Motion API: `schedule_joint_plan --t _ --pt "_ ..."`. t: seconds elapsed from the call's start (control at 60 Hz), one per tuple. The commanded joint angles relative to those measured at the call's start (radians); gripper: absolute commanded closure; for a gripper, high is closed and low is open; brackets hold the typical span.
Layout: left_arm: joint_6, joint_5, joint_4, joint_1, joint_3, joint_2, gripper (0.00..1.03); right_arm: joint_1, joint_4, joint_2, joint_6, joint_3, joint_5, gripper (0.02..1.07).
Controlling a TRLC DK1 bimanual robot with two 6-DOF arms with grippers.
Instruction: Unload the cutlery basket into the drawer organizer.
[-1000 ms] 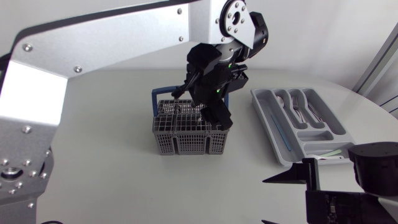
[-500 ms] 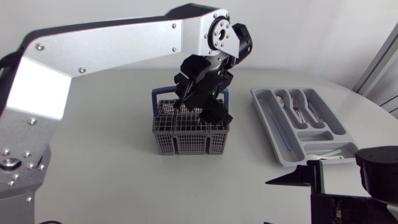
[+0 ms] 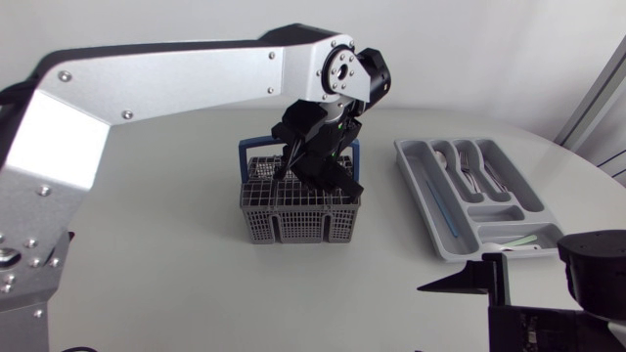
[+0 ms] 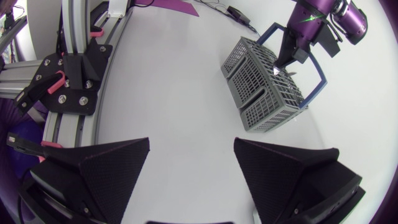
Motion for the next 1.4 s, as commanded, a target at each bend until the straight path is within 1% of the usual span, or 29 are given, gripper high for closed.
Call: schedule_joint_plan --t 0.0,0.083,0.317,0.467,0.683,0.733,0.983,1.383 --pt "-0.025 -0.016 0.001 0.004 -0.028 -0.046 0.83 0.013 -0.012 0.002 0.026 0.018 0.006 0.1" --pt "-0.022 -0.016 0.001 -0.001 -0.027 -0.061 0.84 0.017 -0.012 0.005 0.027 0.021 0.012 0.1" --pt "-0.015 -0.016 -0.002 -0.008 -0.034 -0.078 0.89 0.039 -0.006 0.005 0.052 0.02 0.026 0.1" --pt "-0.005 -0.023 0.0 -0.027 -0.033 -0.101 0.89 0.04 -0.006 0.003 0.058 0.02 0.028 0.1" --pt "0.013 -0.097 0.009 -0.042 -0.036 -0.144 0.89 0.042 -0.006 0.002 0.062 0.021 0.032 0.1" --pt "0.018 -0.125 0.015 -0.048 -0.04 -0.152 0.89 0.045 -0.006 0.002 0.064 0.021 0.032 0.1" --pt "0.036 -0.232 0.056 -0.068 -0.108 -0.185 0.89 0.056 -0.006 0.002 0.069 0.025 0.034 0.1" --pt "0.048 -0.279 0.098 -0.07 -0.155 -0.248 0.89 0.083 -0.006 -0.001 0.081 0.035 0.058 0.1"
